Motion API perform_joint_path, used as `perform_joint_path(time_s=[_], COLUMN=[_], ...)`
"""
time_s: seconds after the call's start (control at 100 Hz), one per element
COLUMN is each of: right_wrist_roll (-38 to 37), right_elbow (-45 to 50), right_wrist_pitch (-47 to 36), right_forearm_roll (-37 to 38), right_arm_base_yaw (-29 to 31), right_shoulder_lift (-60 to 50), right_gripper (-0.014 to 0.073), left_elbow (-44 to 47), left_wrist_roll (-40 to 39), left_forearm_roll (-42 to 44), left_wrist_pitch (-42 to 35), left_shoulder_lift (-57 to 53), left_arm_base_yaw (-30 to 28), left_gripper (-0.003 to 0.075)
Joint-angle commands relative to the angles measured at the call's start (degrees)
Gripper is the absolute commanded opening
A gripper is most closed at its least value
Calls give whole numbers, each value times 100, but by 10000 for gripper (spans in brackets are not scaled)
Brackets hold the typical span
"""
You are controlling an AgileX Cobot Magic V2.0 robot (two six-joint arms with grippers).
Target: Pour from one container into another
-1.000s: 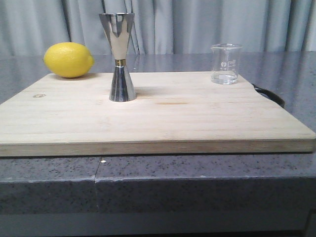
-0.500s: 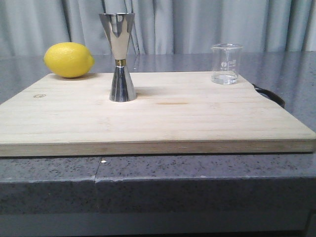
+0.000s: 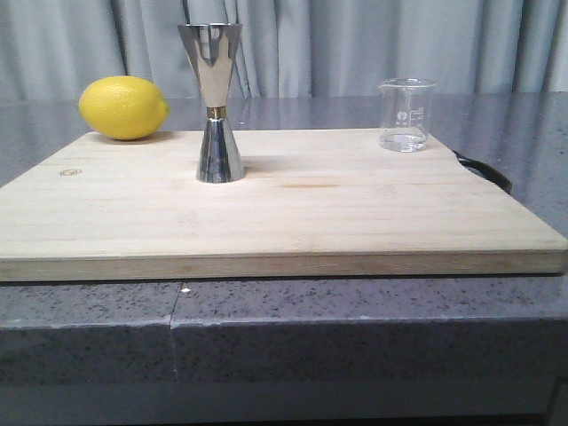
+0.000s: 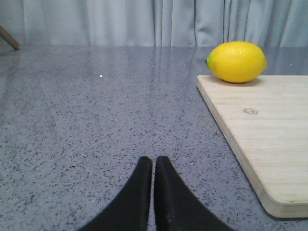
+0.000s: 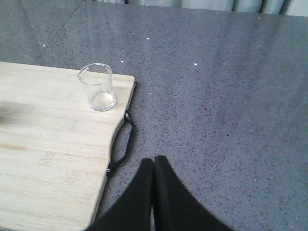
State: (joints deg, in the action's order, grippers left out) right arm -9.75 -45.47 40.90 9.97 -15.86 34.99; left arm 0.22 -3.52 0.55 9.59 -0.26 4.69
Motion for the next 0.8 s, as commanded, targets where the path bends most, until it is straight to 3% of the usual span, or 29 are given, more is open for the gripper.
perform_joint_path(time_s=[0.0, 0.79], right_wrist_roll=[-5, -5], right_elbow=[-136, -136], right_wrist_pitch=[-424, -423], right_forearm_roll=[114, 114], right_arm_base_yaw=[38, 38], right_shoulder_lift=[-7, -7], right_gripper=[-75, -75], left_elbow=[187, 207], left_wrist_roll=[-39, -39], left_forearm_roll=[-21, -21], left_wrist_pitch=[-1086, -1129], left_shoulder_lift=[-134, -134], left_arm_base_yaw=[-14, -4], left_gripper=[-19, -19])
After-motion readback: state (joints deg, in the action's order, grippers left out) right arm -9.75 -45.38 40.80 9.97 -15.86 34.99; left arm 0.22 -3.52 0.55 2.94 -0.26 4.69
